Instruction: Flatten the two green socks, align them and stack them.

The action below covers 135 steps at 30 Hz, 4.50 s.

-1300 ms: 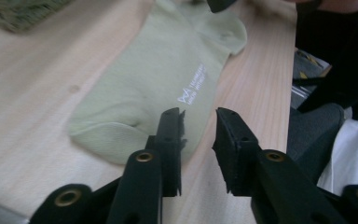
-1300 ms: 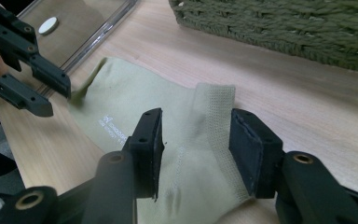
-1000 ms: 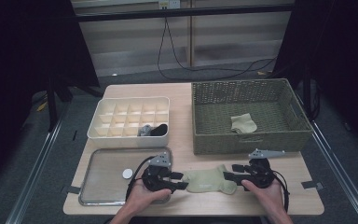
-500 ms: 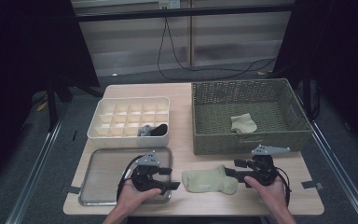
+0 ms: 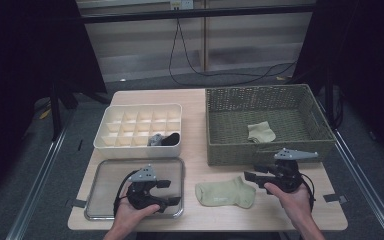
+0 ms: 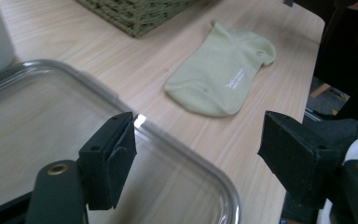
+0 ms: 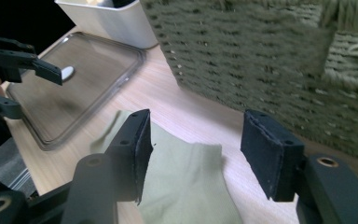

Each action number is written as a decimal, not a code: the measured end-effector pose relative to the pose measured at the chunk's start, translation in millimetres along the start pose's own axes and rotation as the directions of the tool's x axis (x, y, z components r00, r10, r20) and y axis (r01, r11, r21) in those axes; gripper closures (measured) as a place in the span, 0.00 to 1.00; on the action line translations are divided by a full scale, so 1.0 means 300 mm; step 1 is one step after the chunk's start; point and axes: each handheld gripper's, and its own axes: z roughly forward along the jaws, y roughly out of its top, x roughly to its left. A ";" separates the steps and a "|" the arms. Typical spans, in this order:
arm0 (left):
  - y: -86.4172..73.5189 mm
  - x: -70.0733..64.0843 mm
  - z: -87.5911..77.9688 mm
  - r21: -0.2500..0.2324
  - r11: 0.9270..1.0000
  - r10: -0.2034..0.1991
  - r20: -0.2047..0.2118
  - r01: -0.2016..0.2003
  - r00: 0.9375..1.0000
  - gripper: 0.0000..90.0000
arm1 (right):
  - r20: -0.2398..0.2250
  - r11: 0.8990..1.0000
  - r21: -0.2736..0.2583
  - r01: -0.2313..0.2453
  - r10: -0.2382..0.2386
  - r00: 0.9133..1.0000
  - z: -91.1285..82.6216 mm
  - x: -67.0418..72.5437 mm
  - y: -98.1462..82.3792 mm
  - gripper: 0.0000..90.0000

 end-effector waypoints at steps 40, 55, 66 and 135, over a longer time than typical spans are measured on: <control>-0.024 0.010 -0.033 -0.030 0.999 -0.010 -0.033 0.010 0.999 0.31 | 0.087 0.999 0.049 0.019 -0.024 0.996 0.008 -0.222 0.388 0.57; -0.025 0.016 -0.032 -0.027 1.000 -0.016 -0.041 0.015 0.999 0.30 | 0.154 0.988 0.155 0.012 -0.036 0.987 0.079 -0.325 0.464 0.56; -0.025 0.030 -0.030 -0.017 1.000 -0.023 -0.038 0.023 0.999 0.30 | 0.176 0.972 0.234 -0.006 -0.037 0.984 0.176 -0.403 0.510 0.57; -0.019 0.022 -0.016 -0.014 1.000 -0.007 -0.033 0.006 0.999 0.29 | 0.212 0.853 0.515 -0.083 -0.033 0.977 0.361 -0.486 0.456 0.92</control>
